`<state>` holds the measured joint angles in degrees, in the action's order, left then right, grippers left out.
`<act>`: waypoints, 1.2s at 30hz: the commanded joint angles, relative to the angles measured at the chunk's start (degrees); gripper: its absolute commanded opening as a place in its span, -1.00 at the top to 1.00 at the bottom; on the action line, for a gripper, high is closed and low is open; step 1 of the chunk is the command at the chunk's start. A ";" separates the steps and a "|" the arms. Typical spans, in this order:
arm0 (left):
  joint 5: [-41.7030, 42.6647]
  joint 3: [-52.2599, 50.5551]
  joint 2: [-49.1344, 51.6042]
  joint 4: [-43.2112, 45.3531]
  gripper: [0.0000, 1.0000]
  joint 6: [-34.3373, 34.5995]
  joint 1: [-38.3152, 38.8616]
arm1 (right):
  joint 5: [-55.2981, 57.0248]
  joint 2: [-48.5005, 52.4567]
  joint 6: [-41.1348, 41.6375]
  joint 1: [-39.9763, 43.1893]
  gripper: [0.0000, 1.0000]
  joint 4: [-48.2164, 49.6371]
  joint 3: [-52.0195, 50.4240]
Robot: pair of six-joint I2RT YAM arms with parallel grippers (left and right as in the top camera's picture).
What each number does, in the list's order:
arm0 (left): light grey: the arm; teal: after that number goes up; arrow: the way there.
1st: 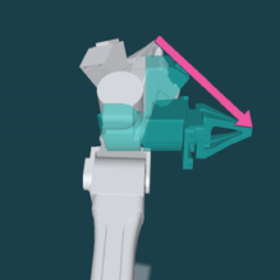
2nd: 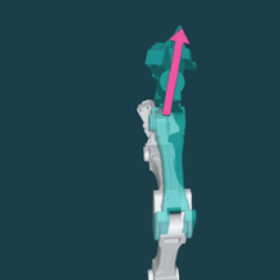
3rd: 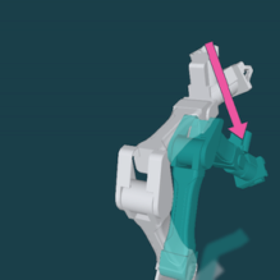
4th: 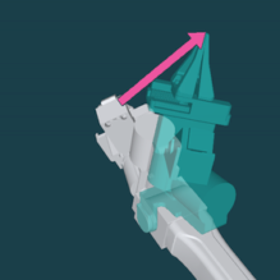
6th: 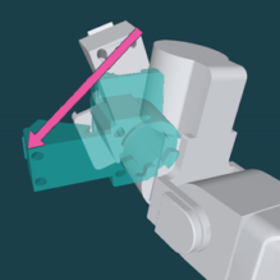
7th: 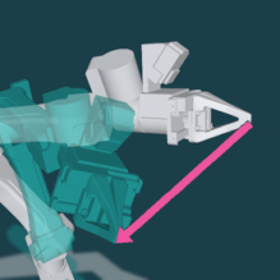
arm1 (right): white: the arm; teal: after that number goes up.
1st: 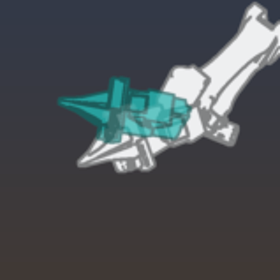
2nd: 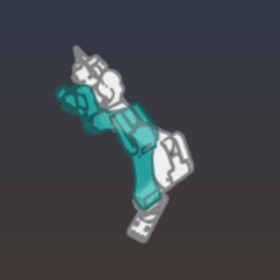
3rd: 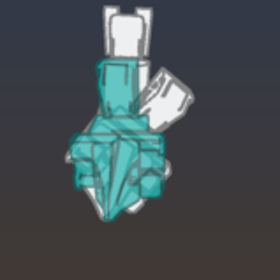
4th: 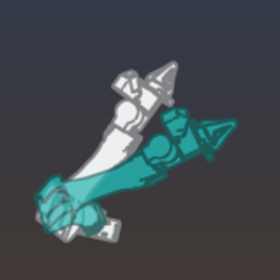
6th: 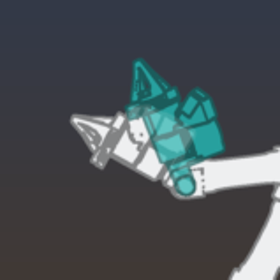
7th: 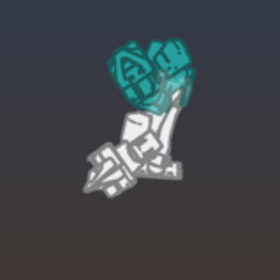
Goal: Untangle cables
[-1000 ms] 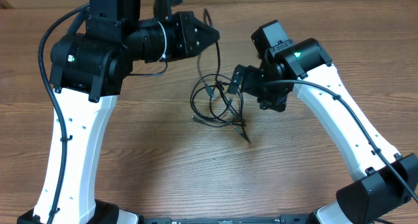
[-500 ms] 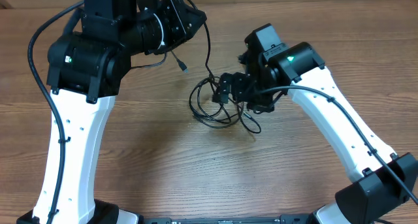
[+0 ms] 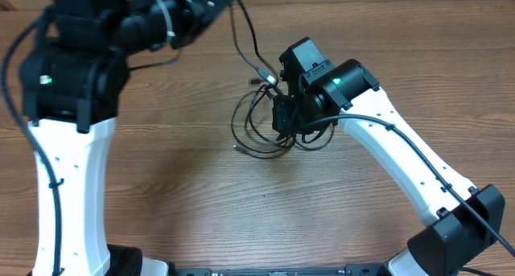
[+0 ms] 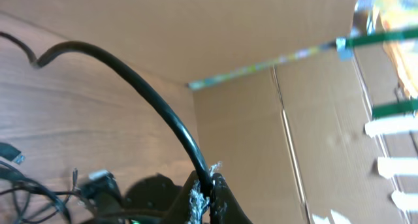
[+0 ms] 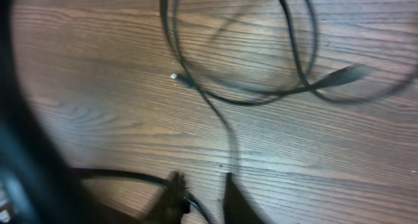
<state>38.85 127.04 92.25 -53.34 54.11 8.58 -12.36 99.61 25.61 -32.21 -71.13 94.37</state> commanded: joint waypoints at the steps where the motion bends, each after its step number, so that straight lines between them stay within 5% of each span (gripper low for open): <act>1: 1.25 1.99 -2.29 -2.19 0.92 0.79 -5.51 | 2.99 0.50 0.09 1.49 0.88 -0.57 -0.31; 13: 0.92 1.99 -3.02 -16.70 0.92 2.95 -33.24 | 14.08 0.52 7.85 3.76 0.92 -5.49 -0.35; 19: -2.40 1.99 -3.02 -21.31 0.91 -1.97 -40.68 | 21.49 0.55 19.93 3.89 0.93 -6.40 -0.37; 25: -14.40 1.99 -3.02 -27.19 0.92 -4.74 -44.35 | 24.90 0.55 21.09 3.89 0.92 -7.15 -0.39; 27: -12.37 1.99 -3.02 -26.95 0.92 -6.19 -44.33 | 24.74 0.55 21.07 3.89 0.92 -7.21 -0.39; 31: 8.02 1.99 -3.02 -19.17 0.92 -11.06 -44.17 | 24.52 0.55 21.05 3.89 0.92 -7.48 -0.39; 36: 25.07 1.99 -3.02 -5.92 0.92 -4.87 -44.17 | 19.28 0.57 20.85 3.76 0.61 -6.60 -0.39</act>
<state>49.76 127.90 90.56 -63.22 46.68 -35.66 9.96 99.83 46.13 -28.53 -78.48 94.28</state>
